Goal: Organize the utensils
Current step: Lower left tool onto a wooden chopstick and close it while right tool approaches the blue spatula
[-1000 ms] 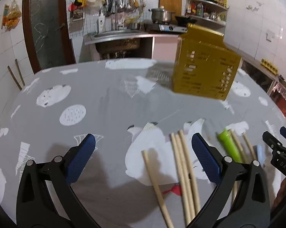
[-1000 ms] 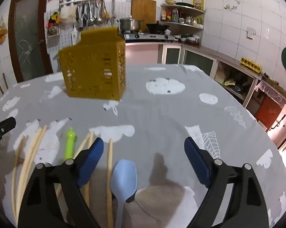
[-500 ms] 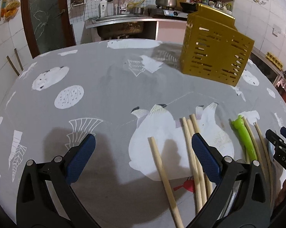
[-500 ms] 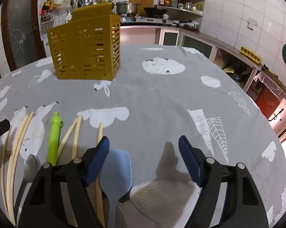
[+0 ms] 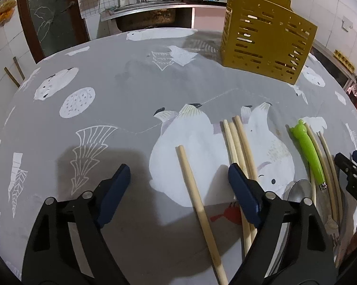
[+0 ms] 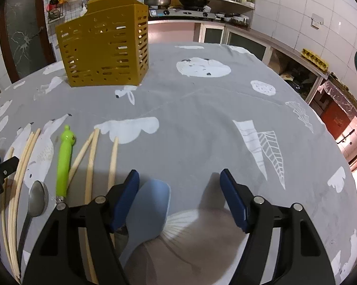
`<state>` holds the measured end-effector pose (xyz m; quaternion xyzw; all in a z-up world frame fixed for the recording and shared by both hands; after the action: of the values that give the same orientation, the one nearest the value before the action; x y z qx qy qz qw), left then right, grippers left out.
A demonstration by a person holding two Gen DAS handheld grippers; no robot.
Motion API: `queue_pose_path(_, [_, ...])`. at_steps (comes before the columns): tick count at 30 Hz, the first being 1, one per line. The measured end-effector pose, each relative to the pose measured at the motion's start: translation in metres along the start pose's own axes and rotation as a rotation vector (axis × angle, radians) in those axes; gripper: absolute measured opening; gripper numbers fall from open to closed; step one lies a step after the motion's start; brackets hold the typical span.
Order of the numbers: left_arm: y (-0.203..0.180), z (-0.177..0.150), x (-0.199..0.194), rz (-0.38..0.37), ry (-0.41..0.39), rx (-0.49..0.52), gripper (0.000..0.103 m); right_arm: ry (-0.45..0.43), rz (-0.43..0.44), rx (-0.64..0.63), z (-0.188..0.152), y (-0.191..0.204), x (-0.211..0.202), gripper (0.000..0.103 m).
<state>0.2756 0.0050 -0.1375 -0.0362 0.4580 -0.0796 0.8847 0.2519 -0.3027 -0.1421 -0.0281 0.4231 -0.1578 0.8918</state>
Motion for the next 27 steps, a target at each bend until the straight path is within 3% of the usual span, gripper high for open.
queue_pose_path(8, [-0.005, -0.005, -0.001, 0.009, 0.029, 0.025, 0.076, 0.042, -0.009, 0.012, -0.009, 0.001, -0.004, 0.07])
queue_pose_path(12, [-0.006, -0.005, -0.001, -0.004, 0.042, 0.015, 0.07, 0.067, 0.011, 0.042, -0.012, 0.005, -0.004, 0.06])
queue_pose_path(21, [-0.008, 0.003, 0.005, -0.018, 0.069, 0.013, 0.038, 0.079, 0.061, 0.041, 0.0, 0.016, 0.002, 0.029])
queue_pose_path(27, [-0.012, 0.01, 0.011, -0.014, 0.077, 0.024, 0.019, 0.077, 0.103, 0.048, 0.011, 0.015, 0.011, 0.025])
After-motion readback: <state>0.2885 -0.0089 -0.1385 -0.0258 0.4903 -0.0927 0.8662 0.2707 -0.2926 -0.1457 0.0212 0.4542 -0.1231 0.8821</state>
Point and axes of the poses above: each gripper's, at about its wrist camera, not at the fingertips, and x roughly the way its jaws point, y to its left, z to its top, the point moved 10 cm from there along x, roughly the way its jaws point, and after that the axes turned 10 degrees about -z, right-handed, at the moved point
